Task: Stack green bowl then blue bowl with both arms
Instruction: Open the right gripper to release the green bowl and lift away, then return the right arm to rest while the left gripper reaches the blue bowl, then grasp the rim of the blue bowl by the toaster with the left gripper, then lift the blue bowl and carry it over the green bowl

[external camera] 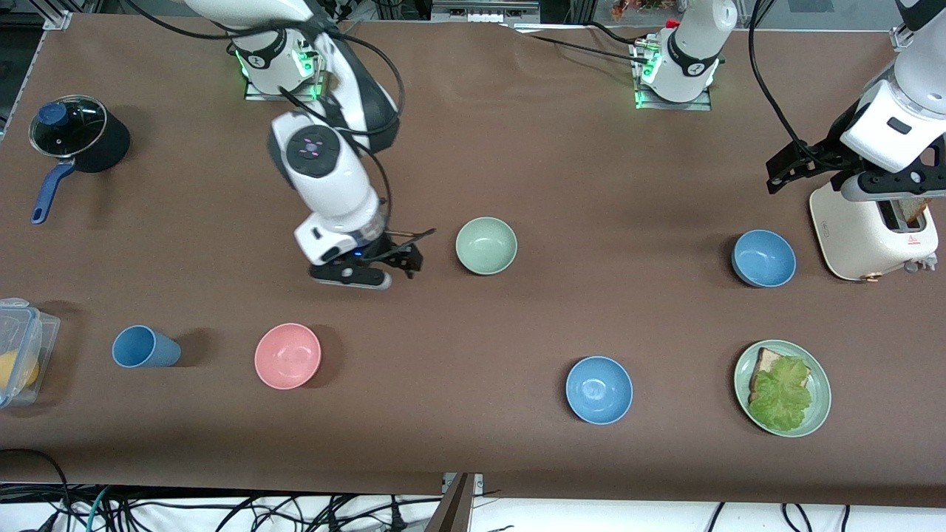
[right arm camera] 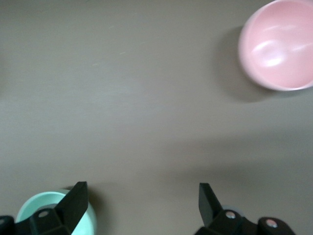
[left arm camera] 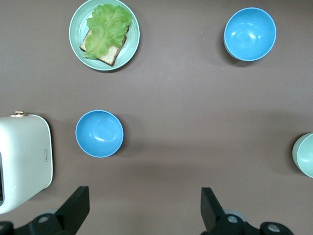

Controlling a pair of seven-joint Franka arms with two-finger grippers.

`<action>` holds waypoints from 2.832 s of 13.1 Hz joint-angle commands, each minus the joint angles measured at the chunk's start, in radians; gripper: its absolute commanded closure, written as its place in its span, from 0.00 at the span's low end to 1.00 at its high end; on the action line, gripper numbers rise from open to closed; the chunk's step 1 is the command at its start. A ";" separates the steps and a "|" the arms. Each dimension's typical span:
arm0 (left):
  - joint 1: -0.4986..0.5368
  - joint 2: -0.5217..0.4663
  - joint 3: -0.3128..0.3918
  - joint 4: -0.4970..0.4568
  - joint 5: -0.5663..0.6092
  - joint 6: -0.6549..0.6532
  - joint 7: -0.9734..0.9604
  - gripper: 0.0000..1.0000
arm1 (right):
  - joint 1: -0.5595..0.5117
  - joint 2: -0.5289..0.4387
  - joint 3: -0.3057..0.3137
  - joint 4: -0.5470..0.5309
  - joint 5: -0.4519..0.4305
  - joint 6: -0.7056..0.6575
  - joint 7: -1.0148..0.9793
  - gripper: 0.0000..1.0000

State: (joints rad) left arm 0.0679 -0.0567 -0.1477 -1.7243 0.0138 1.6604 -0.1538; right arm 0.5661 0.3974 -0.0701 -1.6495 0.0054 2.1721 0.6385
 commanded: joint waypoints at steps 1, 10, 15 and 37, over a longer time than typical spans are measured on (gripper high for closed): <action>0.006 0.030 -0.001 0.009 -0.021 -0.016 0.030 0.00 | -0.009 -0.112 -0.069 0.014 0.046 -0.167 -0.135 0.00; 0.187 0.469 0.016 0.003 0.073 0.232 0.544 0.01 | -0.387 -0.394 0.035 0.005 0.068 -0.583 -0.421 0.00; 0.274 0.575 0.016 0.000 0.138 0.374 0.698 0.01 | -0.387 -0.393 0.038 0.023 0.021 -0.600 -0.427 0.00; 0.311 0.563 -0.264 0.113 0.029 0.081 0.676 1.00 | -0.396 -0.359 0.035 0.106 0.014 -0.649 -0.412 0.00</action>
State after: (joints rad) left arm 0.3821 0.5305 -0.3183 -1.6578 0.0509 1.8320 0.6375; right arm 0.1843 0.0311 -0.0488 -1.5709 0.0217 1.5363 0.2238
